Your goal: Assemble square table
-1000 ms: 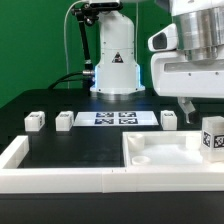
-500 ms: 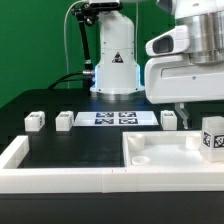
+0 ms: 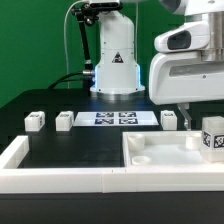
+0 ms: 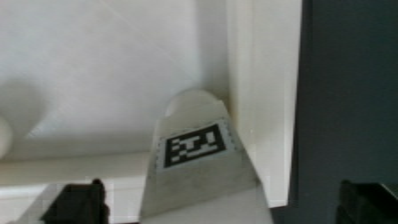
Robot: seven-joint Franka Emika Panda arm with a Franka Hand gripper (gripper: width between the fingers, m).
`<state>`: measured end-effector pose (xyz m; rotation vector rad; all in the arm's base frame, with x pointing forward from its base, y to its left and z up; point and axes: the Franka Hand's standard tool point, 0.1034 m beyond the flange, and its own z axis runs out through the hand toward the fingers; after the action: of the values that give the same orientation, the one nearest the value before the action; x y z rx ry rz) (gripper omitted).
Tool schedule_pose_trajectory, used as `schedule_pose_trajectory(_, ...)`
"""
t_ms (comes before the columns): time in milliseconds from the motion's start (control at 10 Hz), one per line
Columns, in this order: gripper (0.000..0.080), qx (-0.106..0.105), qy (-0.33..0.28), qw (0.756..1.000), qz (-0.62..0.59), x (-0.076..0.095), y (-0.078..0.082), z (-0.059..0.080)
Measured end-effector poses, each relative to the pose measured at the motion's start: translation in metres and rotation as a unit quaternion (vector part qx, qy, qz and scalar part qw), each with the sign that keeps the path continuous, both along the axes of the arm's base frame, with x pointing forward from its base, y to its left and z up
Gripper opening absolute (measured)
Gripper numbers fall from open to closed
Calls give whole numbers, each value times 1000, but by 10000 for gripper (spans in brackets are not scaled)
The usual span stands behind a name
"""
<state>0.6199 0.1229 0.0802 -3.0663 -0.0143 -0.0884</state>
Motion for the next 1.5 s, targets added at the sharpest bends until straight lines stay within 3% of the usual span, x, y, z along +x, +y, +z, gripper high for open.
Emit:
schedule_pose_trajectory(200,649,-4,-4,998,65,0,0,0)
schedule_pose_trajectory(300,528,-4,-5,997,72,0,-1,0)
schedule_pose_trajectory(400,528,-4,-5,997,72,0,-1,0)
schedule_pose_trajectory(600,294,-5,-5,997,71,0,-2,0)
schedule_pose_trajectory(1000,294,-3,-3,999,40,0,-4,-1)
schedule_pose_trajectory(1500,294,13,10,987,-159,0,-4,-1)
